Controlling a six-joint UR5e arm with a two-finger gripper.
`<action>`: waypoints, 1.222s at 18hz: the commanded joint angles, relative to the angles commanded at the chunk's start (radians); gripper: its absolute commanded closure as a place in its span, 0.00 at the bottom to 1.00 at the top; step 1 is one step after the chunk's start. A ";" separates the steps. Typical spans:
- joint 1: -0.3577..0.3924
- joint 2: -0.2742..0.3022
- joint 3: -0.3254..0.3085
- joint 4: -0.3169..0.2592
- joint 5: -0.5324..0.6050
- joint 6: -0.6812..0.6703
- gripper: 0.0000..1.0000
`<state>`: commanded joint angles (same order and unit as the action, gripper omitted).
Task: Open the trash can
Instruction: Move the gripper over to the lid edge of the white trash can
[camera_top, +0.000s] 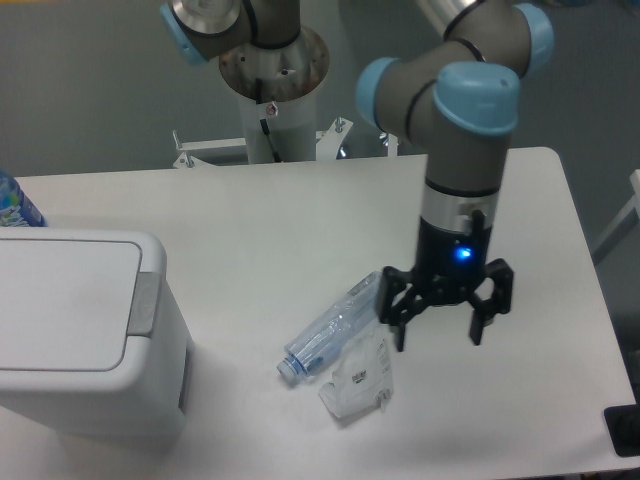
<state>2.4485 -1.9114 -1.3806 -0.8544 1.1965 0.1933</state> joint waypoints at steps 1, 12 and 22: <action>-0.018 0.008 0.000 0.000 -0.003 -0.008 0.00; -0.177 0.086 -0.080 -0.009 0.003 -0.051 0.00; -0.236 0.120 -0.156 -0.011 0.020 -0.048 0.00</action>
